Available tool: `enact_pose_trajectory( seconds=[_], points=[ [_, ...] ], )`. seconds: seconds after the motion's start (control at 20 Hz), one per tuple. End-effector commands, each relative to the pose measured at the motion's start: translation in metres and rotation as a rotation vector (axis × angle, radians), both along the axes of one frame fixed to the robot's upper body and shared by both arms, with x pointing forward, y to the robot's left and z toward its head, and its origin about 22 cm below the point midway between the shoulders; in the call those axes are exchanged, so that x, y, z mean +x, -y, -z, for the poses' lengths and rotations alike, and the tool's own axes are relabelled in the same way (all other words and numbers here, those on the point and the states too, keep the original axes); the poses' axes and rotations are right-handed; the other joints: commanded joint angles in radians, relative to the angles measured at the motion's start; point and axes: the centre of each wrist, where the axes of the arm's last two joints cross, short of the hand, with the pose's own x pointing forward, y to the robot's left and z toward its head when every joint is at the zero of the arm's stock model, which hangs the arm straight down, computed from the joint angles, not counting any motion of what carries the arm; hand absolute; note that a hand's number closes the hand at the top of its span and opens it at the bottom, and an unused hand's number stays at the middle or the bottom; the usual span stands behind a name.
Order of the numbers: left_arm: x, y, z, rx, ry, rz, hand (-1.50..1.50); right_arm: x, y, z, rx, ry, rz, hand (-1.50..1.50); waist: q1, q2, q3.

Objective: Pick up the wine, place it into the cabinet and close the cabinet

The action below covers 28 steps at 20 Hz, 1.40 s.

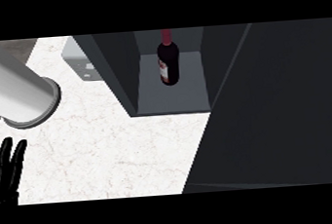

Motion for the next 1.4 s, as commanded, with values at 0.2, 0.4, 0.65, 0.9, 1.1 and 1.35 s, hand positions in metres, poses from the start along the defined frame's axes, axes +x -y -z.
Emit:
enact_pose_trajectory(
  seconds=[0.2,0.4,0.65,0.9,1.1,1.35],
  points=[
    [-0.004,-0.040,-0.017,0.035,-0.004,-0.005,-1.50,-0.030,-0.038,-0.009,0.047,0.051,-0.082,1.50,0.006,-0.004,-0.001],
    [-0.002,-0.040,-0.025,0.012,-0.010,0.004,-1.50,-0.040,-0.055,-0.004,0.074,0.030,-0.078,1.50,0.000,-0.007,-0.001],
    [0.012,-0.050,-0.018,0.026,-0.021,0.017,-1.50,-0.033,-0.070,-0.003,0.086,0.079,-0.044,1.50,-0.004,-0.002,-0.003],
    [0.011,-0.063,-0.024,-0.005,-0.010,0.053,-1.50,-0.018,-0.085,-0.002,0.055,0.153,0.009,1.50,0.018,-0.002,-0.003],
    [0.013,-0.053,-0.025,-0.016,-0.019,0.074,-1.50,-0.004,-0.088,-0.018,0.060,0.163,0.053,1.50,0.020,0.001,-0.003],
    [0.026,-0.051,-0.029,-0.018,-0.018,0.067,-1.50,0.009,-0.100,-0.025,0.033,0.160,0.030,1.50,0.022,0.006,-0.003]
  ],
)
